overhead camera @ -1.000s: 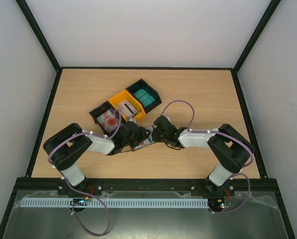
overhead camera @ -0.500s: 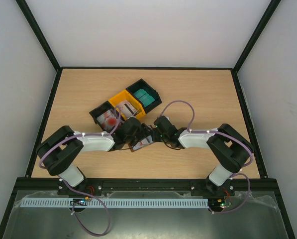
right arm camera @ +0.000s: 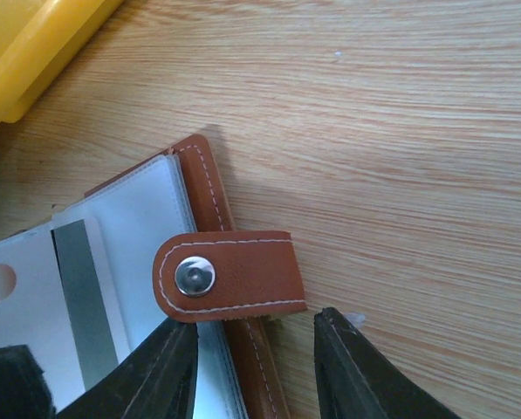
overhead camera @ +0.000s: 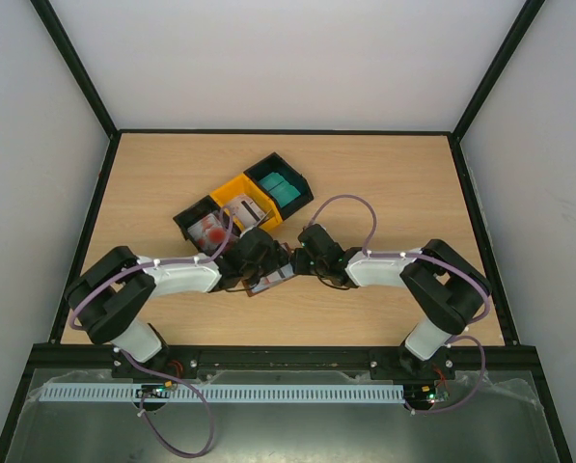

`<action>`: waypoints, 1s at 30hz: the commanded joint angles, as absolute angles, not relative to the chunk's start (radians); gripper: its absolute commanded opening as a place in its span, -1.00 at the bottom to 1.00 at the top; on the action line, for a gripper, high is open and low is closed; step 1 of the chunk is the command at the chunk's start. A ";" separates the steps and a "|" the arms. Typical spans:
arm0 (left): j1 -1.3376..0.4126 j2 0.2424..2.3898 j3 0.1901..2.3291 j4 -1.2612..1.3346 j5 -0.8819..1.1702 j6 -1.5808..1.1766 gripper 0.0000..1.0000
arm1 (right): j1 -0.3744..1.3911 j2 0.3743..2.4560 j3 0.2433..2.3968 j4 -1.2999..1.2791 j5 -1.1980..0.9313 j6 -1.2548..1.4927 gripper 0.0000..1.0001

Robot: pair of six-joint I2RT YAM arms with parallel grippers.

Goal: Put the credit cards into the card holder
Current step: Insert the credit card into the card holder.

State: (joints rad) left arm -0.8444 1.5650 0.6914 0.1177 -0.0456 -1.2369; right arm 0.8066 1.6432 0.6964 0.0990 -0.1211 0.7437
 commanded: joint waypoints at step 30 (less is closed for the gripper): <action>-0.822 1.542 0.706 -0.068 -0.018 -1.172 0.47 | 0.815 1.713 0.627 -0.016 -0.292 0.709 -0.32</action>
State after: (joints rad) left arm -0.8280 1.5120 0.7010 -0.0479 -0.0280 -1.1797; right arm 0.8043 1.6470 0.6823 0.1440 -0.2237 0.7136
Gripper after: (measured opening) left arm 0.737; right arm 0.336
